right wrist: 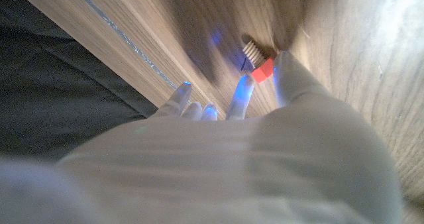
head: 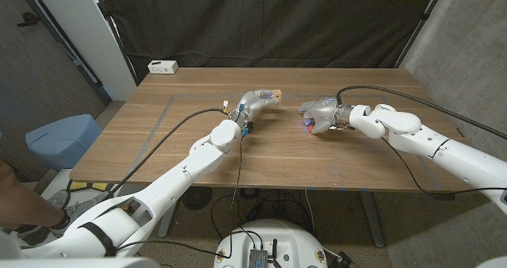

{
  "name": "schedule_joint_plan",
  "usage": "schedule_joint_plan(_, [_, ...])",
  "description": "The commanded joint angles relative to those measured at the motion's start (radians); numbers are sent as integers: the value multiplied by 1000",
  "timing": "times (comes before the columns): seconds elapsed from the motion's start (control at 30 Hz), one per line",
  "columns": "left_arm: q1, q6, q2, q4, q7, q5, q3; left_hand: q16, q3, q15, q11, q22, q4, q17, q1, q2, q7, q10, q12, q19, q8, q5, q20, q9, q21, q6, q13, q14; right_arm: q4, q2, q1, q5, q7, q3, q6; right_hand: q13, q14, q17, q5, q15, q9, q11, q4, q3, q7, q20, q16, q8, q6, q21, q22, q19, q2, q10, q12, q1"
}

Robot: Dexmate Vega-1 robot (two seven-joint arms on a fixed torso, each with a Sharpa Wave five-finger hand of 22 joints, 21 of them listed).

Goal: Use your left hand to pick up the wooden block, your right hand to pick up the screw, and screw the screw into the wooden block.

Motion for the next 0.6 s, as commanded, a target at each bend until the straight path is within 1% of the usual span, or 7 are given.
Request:
schedule_joint_plan(0.03, [2, 8, 3, -9, -1, 1, 1, -3, 4, -86, 0, 5, 5, 2, -17, 25, -7, 5, 3, 0, 13, 4, 2, 12, 5, 30, 2, 7, 10, 3, 7, 0, -4, -5, 12, 5, 10, 5, 6, -49, 6, -1, 0, 7, -1, -38, 6, 9, 10, 6, 3, 10, -2, 10, 6, 12])
schedule_joint_plan(0.23, [0, 6, 2, -8, -6, 2, 4, -4, 4, -87, 1, 5, 5, 2, -17, 26, -7, 6, 2, 1, 13, 5, 2, 12, 6, 31, 3, 5, 16, 3, 9, 6, -5, -5, 17, 5, 17, 6, 7, -54, 8, -1, 1, 9, 2, -44, 7, 16, 18, 8, 2, 18, -2, 16, 7, 15])
schedule_joint_plan(0.27, [-1, -4, 1, -3, -11, 1, 4, -4, 4, -86, 1, 5, 5, 2, -17, 25, -7, 6, 2, 1, 13, 5, 3, 12, 5, 31, 3, 6, 17, 3, 9, 6, -5, -5, 18, 6, 20, 6, 7, -56, 9, 0, 1, 9, 3, -46, 8, 18, 18, 8, 2, 20, -2, 19, 8, 16])
schedule_joint_plan(0.6, [-3, 6, -1, -7, -5, 4, 5, -5, 3, -88, 1, 5, 6, 2, -19, 26, -6, 7, 0, 0, 13, 6, 2, 12, 5, 31, 4, 7, 33, 8, 16, 23, -8, -6, 31, 6, 36, 9, 10, -67, 16, 3, 2, 16, 17, -76, 11, 38, 35, 14, 0, 55, 2, 37, 11, 25])
